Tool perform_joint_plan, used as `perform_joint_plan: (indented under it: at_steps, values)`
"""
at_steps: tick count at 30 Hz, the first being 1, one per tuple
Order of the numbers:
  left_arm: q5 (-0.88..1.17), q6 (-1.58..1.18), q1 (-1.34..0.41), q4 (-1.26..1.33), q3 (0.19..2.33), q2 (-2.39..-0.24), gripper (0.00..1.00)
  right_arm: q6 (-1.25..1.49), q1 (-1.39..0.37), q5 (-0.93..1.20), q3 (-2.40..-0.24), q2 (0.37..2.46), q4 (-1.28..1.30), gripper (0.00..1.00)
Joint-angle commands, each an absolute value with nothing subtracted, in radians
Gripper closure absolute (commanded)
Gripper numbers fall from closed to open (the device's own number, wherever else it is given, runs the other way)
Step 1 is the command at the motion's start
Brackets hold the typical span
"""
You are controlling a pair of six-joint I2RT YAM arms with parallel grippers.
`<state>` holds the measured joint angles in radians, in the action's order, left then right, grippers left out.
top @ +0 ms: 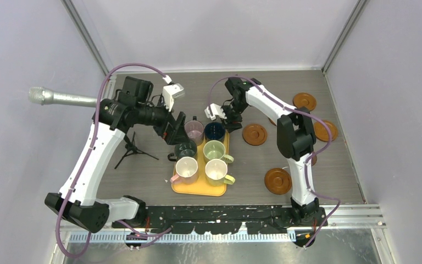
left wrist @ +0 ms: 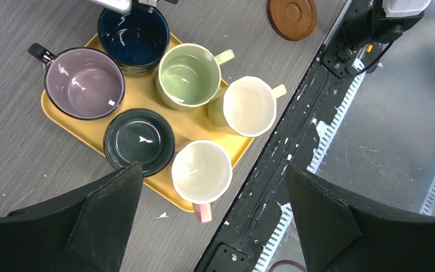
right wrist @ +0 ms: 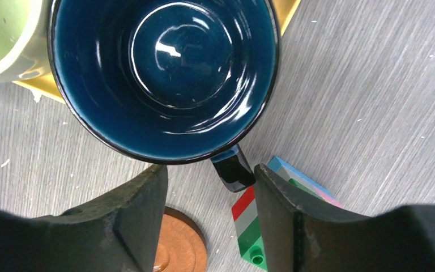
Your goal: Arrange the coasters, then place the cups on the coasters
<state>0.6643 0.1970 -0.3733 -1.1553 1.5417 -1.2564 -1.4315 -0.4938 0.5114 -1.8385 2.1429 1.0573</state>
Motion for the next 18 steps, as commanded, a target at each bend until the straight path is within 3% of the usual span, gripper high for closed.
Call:
perform_joint_plan:
  at_steps: [1,8,18]
  values:
    - [0.703,0.178,-0.358,-1.106,1.562,-1.239,0.0,-1.503,-0.494,0.511,-1.879,2.138,1.112,0.41]
    - [0.709,0.179,-0.35,-1.092,1.563,-1.249,0.0,-1.492,-0.498,0.541,-1.8,2.078,1.109,0.57]
    - [0.707,0.168,-0.342,-1.083,1.562,-1.256,0.0,-1.334,-0.499,0.565,-1.717,2.062,0.979,0.53]
